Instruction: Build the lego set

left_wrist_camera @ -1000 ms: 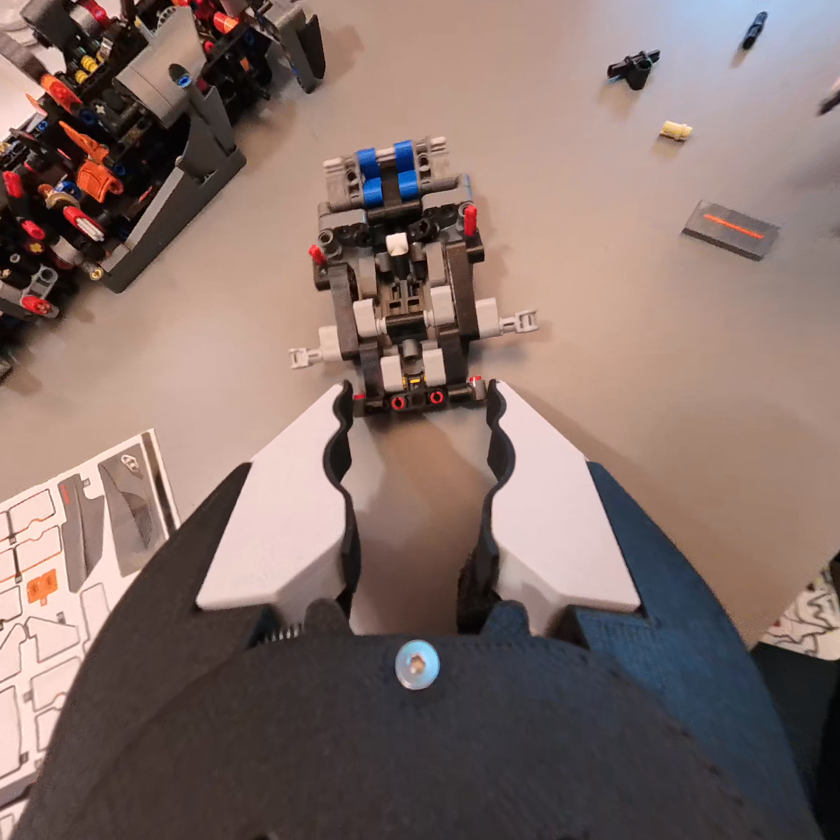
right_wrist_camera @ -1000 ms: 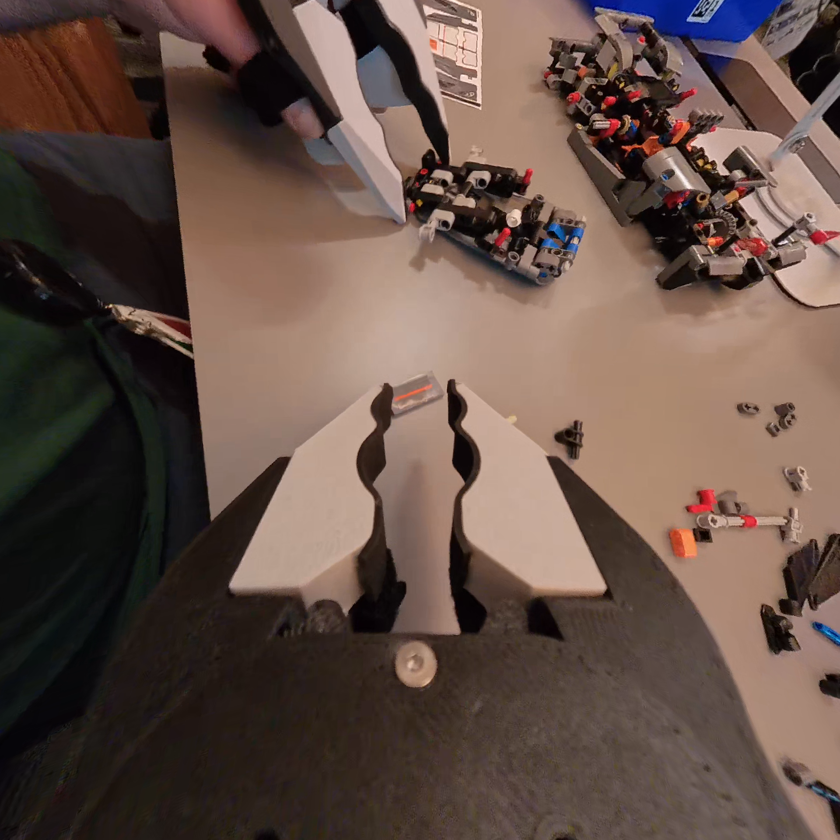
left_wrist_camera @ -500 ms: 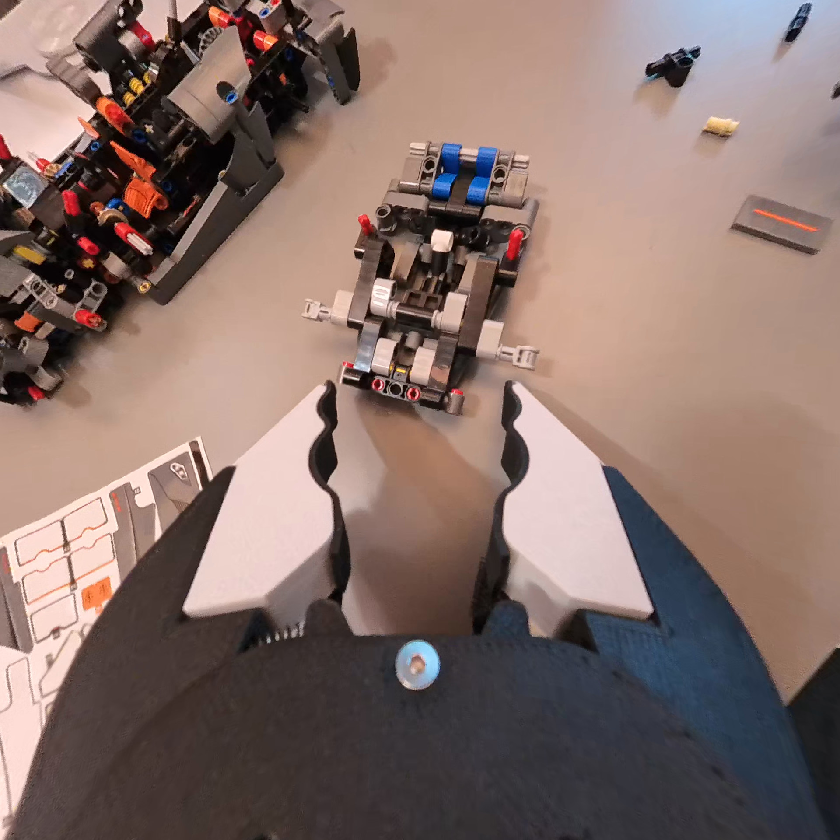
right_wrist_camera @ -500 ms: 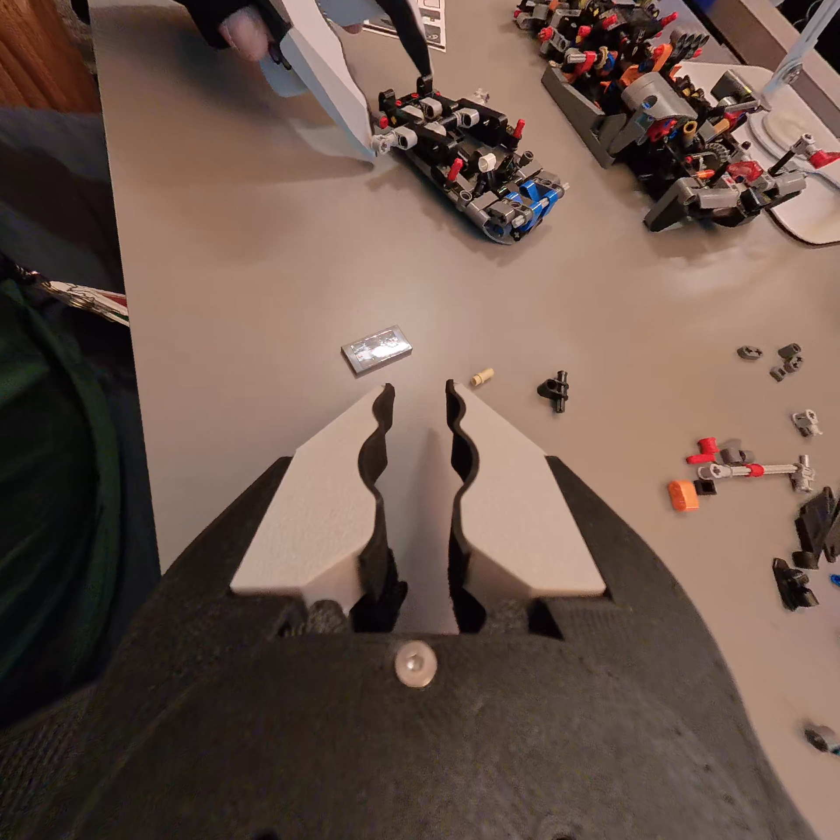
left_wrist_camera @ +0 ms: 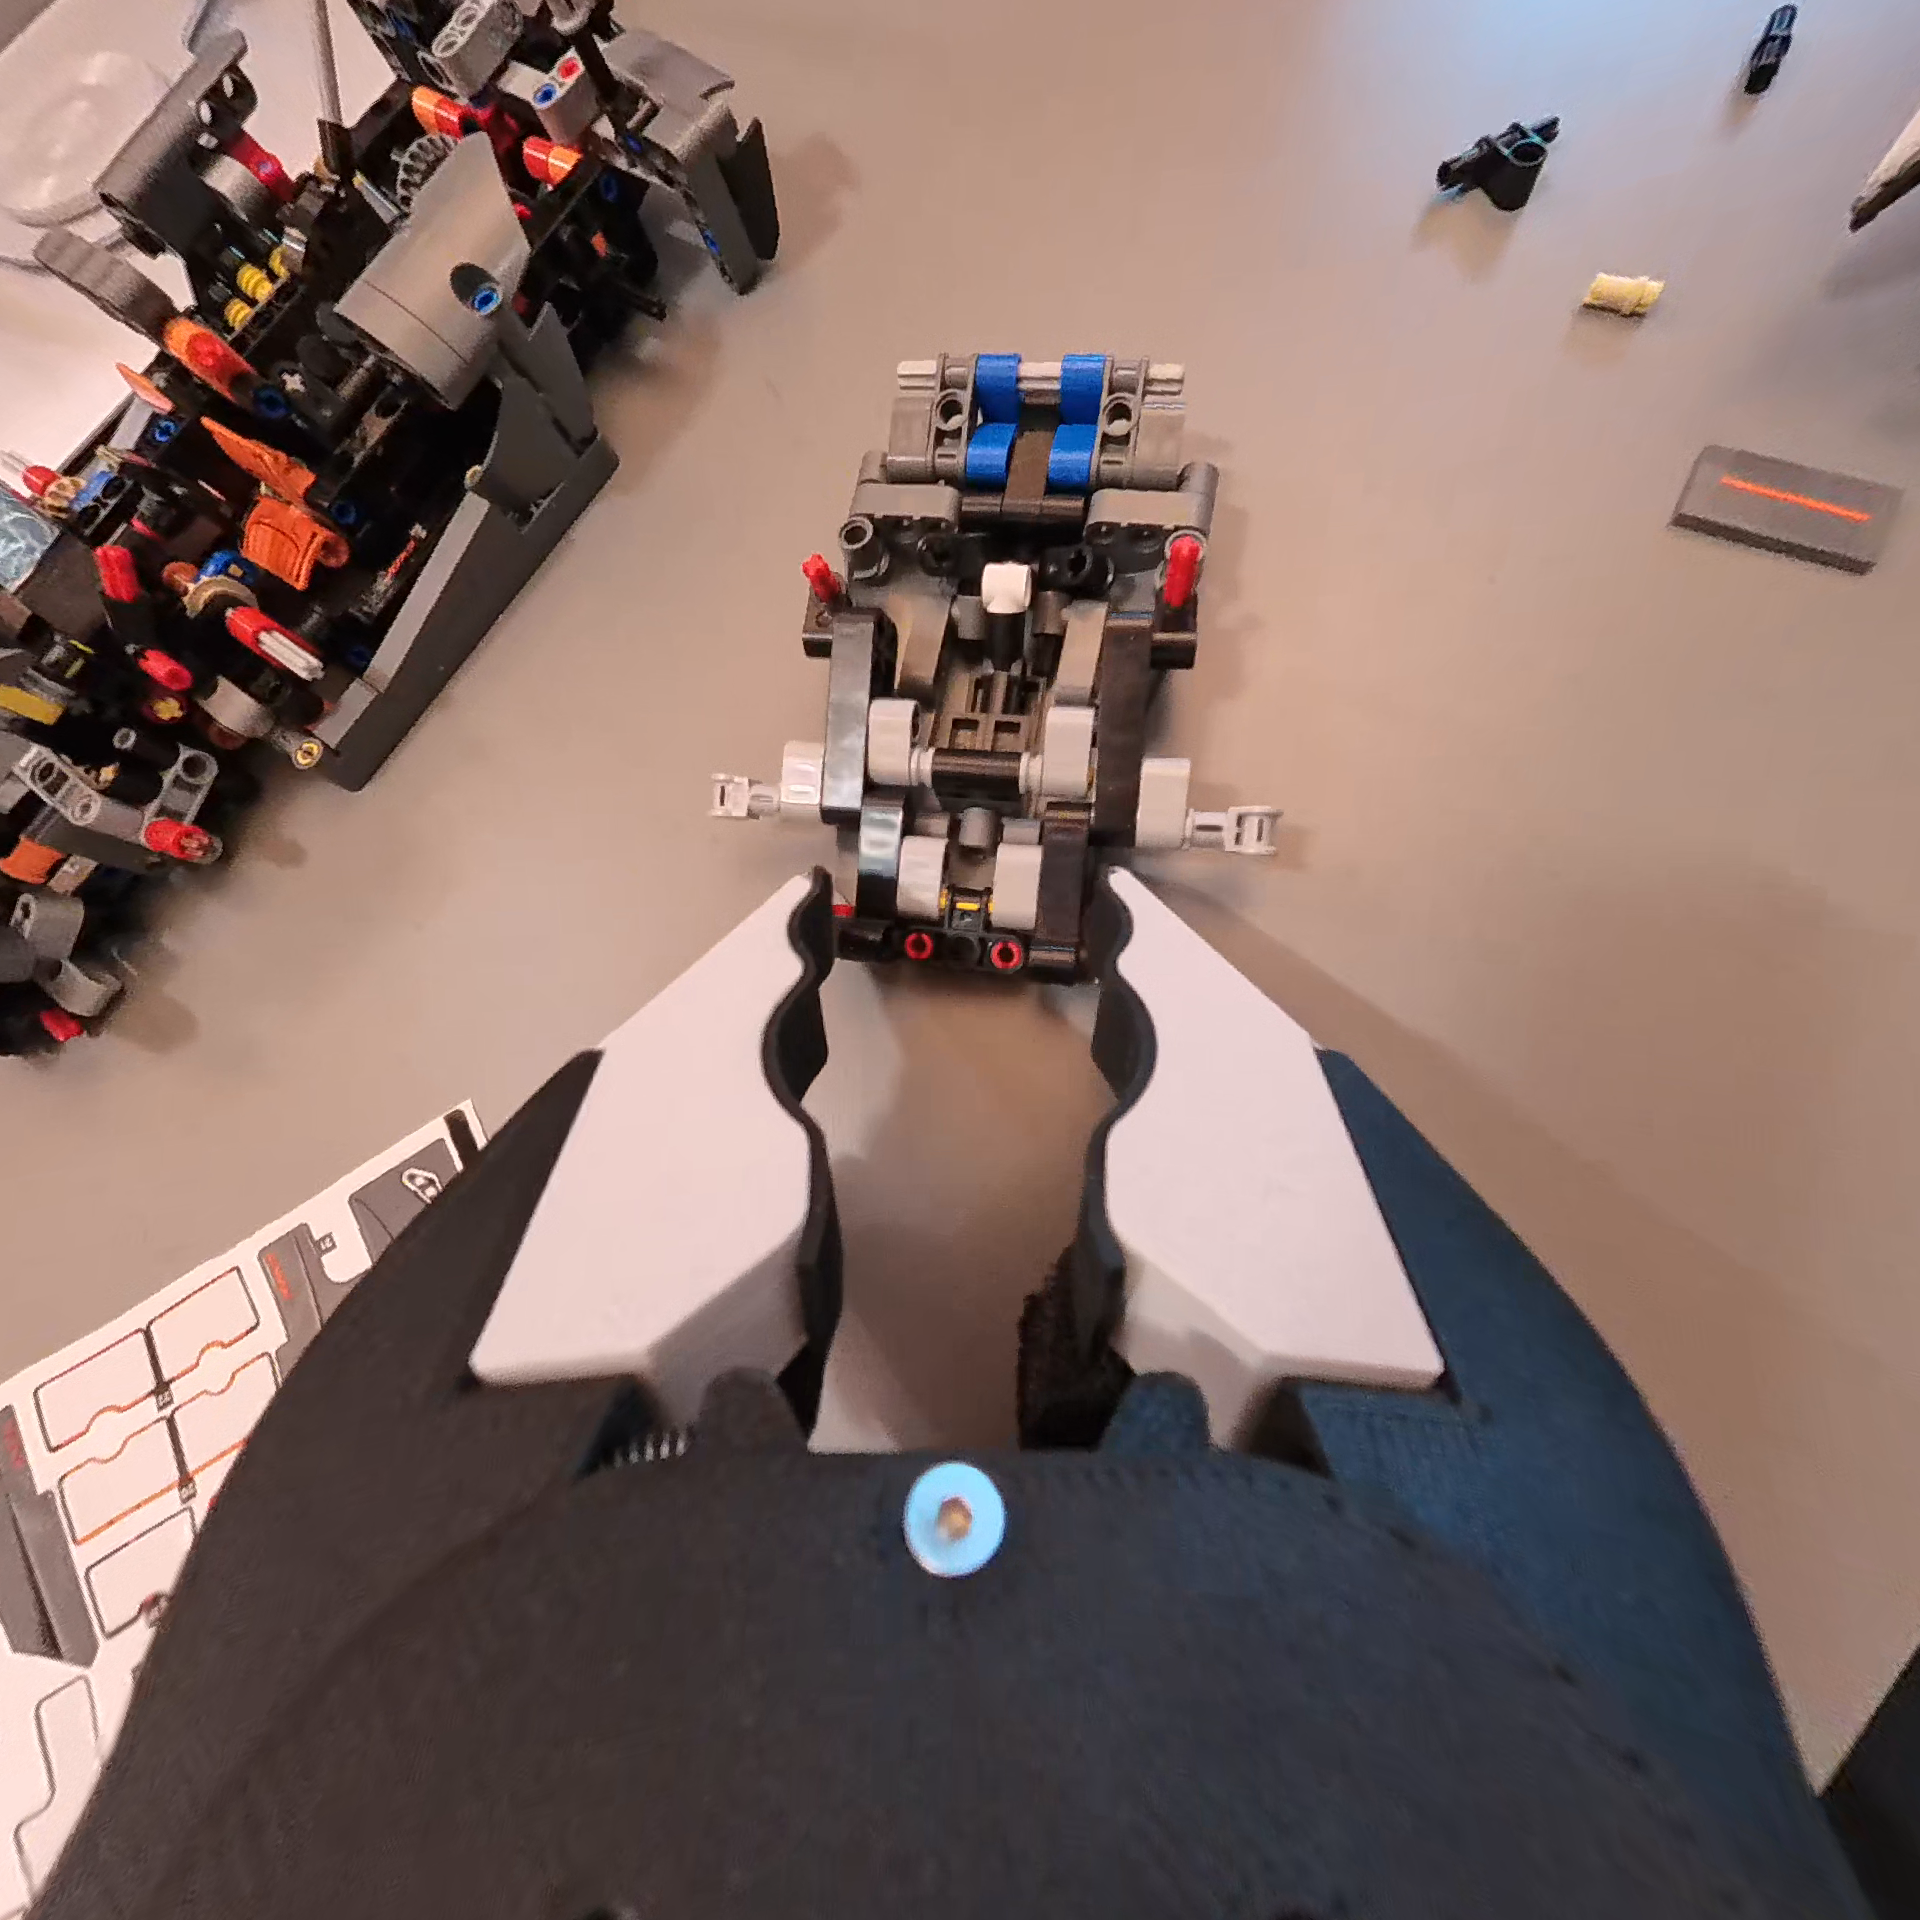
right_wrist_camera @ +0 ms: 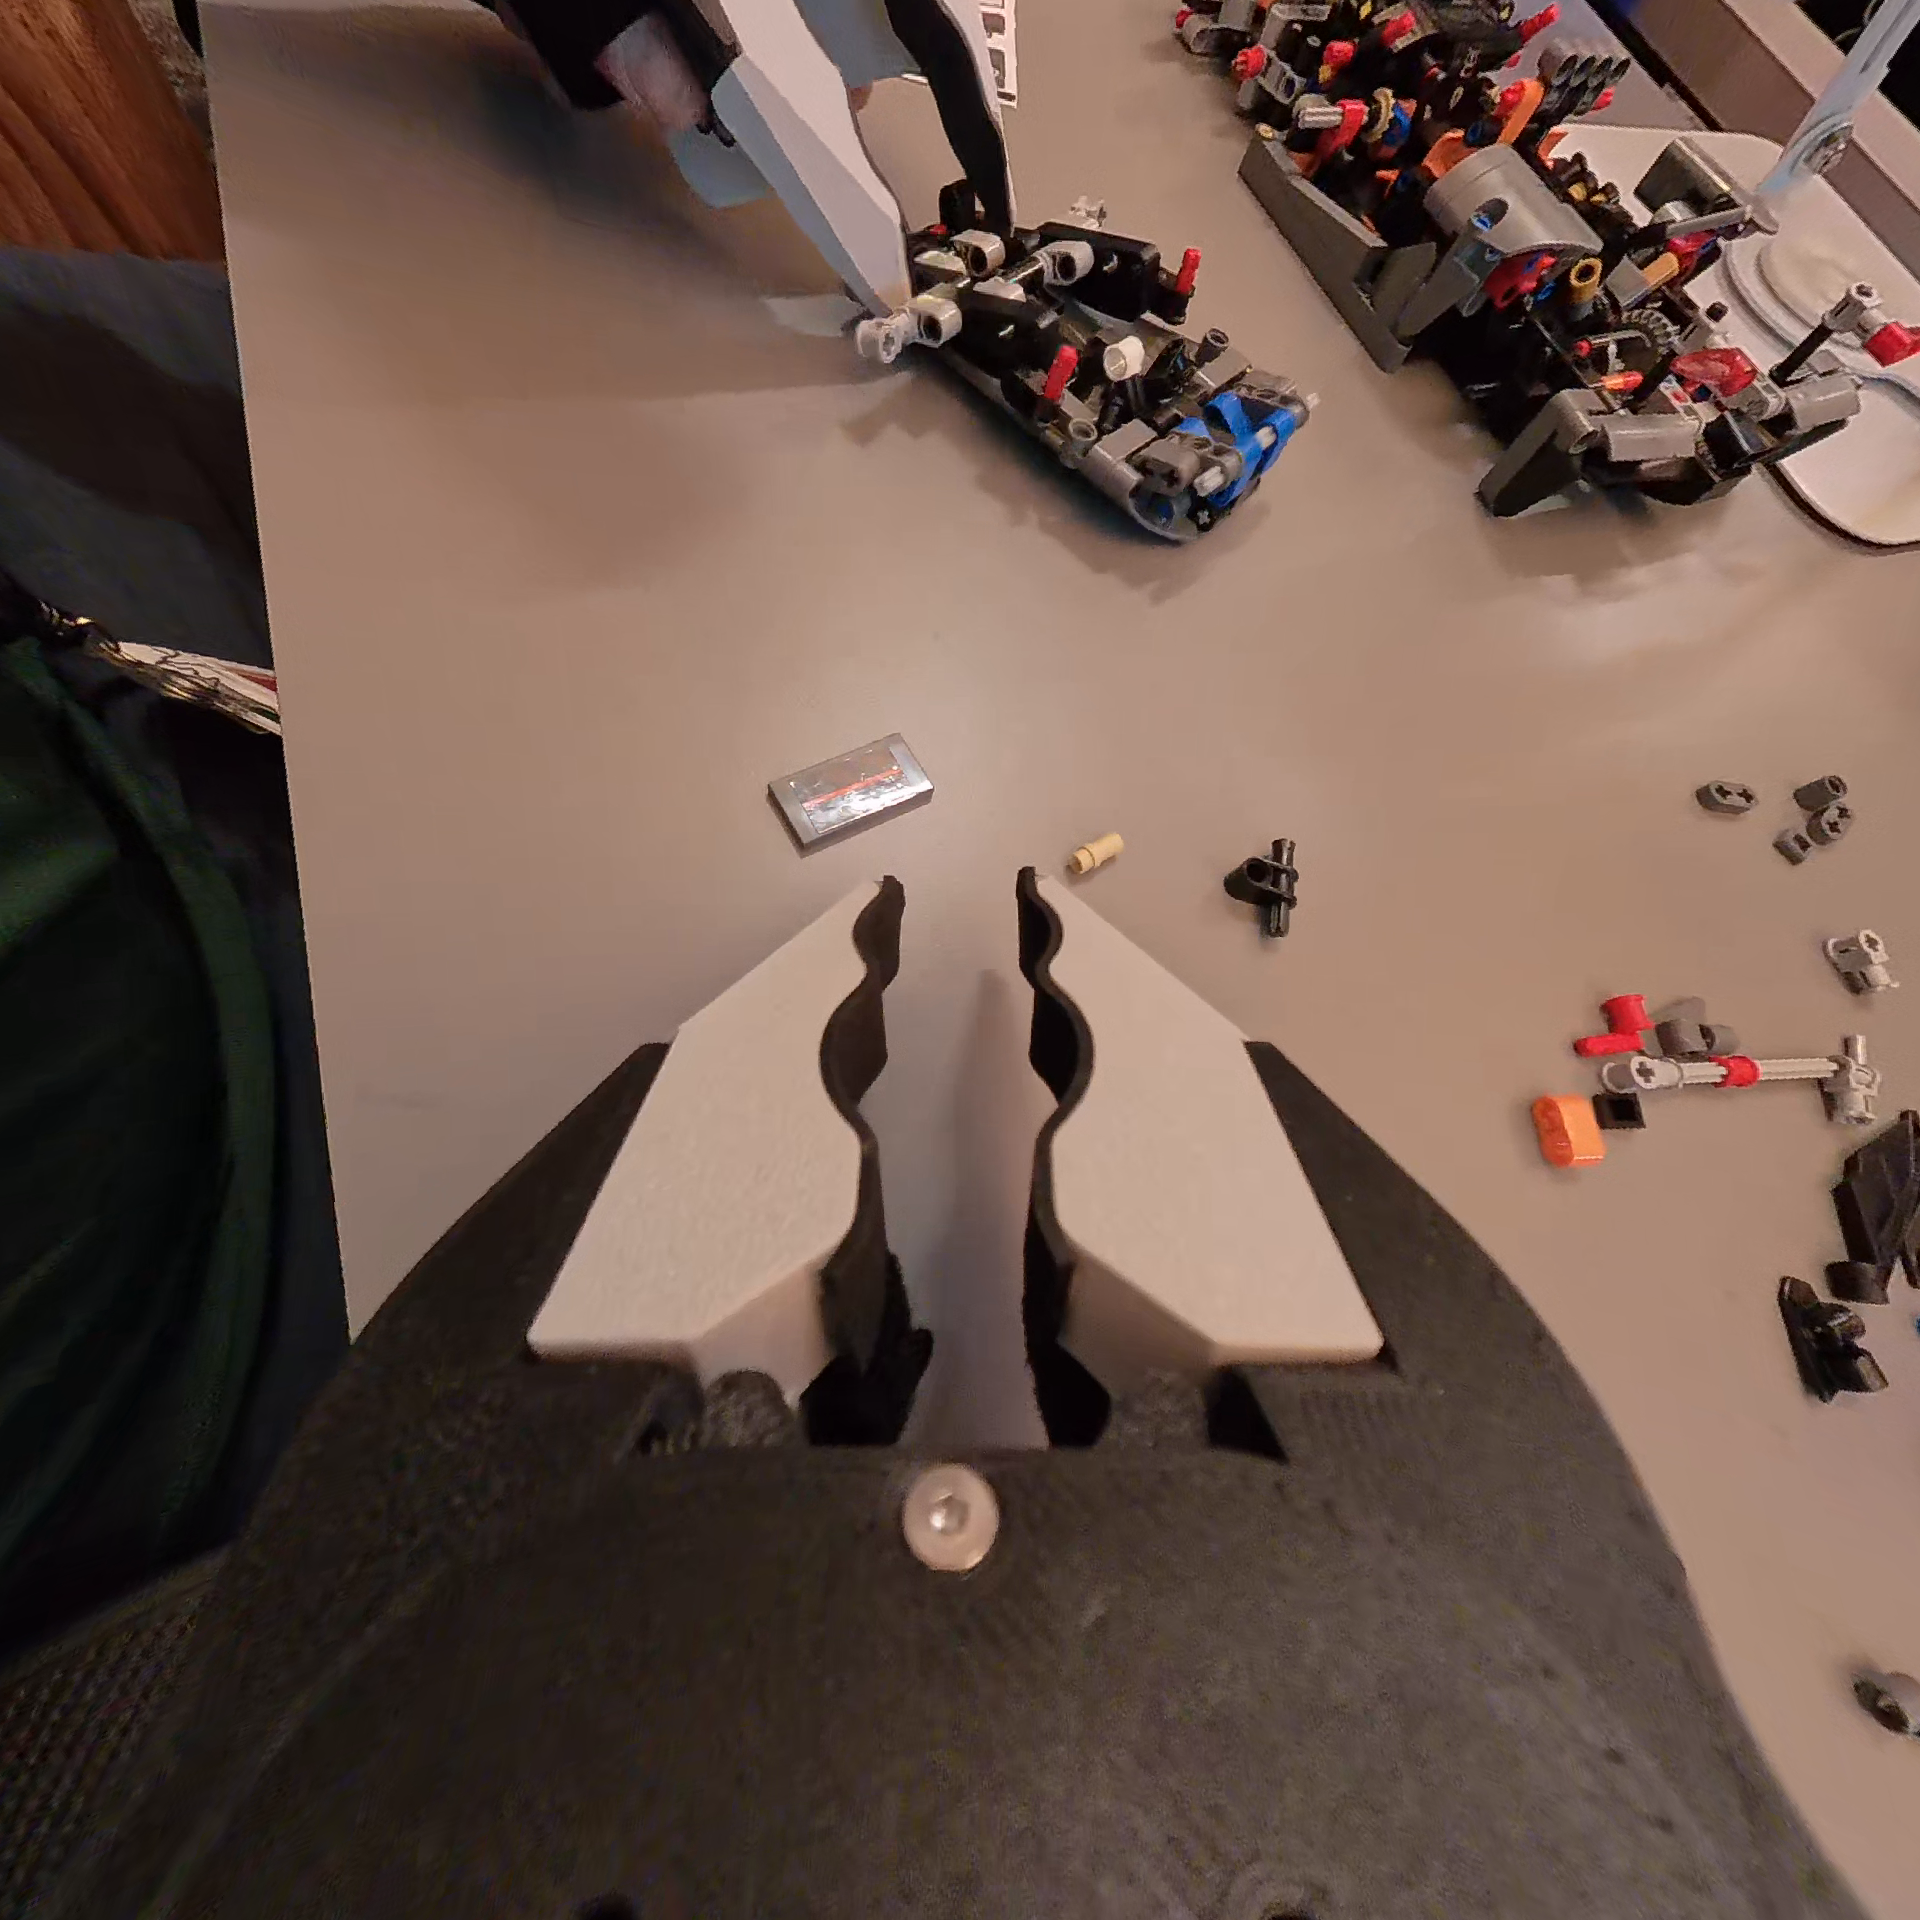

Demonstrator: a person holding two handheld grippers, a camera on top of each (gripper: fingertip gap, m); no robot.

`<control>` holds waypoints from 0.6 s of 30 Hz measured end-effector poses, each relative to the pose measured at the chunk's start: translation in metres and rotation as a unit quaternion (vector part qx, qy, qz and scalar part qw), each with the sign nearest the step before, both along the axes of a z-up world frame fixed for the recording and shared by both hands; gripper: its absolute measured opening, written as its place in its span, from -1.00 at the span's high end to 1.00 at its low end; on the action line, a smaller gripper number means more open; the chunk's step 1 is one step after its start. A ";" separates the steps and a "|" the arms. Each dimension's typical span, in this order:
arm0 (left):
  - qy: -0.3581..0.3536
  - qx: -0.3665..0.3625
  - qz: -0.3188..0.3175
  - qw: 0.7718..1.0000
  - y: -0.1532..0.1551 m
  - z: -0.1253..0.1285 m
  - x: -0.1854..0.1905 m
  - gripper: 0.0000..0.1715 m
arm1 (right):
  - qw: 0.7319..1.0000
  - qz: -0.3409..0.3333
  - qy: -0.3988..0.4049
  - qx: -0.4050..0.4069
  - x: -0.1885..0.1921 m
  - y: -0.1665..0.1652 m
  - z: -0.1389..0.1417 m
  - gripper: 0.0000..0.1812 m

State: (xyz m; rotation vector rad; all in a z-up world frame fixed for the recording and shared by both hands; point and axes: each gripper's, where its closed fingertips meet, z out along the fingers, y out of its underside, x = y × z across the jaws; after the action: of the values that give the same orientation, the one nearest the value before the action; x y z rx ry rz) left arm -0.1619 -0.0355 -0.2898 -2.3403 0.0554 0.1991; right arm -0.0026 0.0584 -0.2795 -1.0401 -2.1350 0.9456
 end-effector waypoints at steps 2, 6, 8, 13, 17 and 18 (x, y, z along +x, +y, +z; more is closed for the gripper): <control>-0.007 0.003 0.002 1.000 0.000 0.001 -0.001 0.48 | 1.000 0.001 0.000 0.000 0.000 0.000 0.000 0.77; -0.006 0.008 0.002 1.000 0.000 0.002 -0.004 0.48 | 1.000 0.002 0.002 -0.001 0.000 0.000 0.001 0.78; -0.002 0.015 0.004 1.000 0.000 0.004 -0.005 0.49 | 1.000 0.003 0.002 -0.001 0.000 0.000 0.001 0.78; -0.006 0.016 0.002 1.000 -0.001 0.004 -0.005 0.49 | 1.000 0.004 0.001 0.000 0.000 0.000 0.000 0.77; -0.005 0.016 -0.001 1.000 -0.001 0.005 -0.006 0.49 | 1.000 0.004 0.000 -0.001 0.000 0.001 0.000 0.77; -0.006 0.018 0.002 1.000 -0.001 0.005 -0.007 0.49 | 1.000 0.004 0.000 0.000 0.000 0.001 0.000 0.77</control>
State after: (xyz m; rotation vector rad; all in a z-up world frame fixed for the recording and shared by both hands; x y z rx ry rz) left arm -0.1693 -0.0366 -0.2844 -2.3061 0.0419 0.1861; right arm -0.0028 0.0594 -0.2794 -1.0330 -2.1404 0.9502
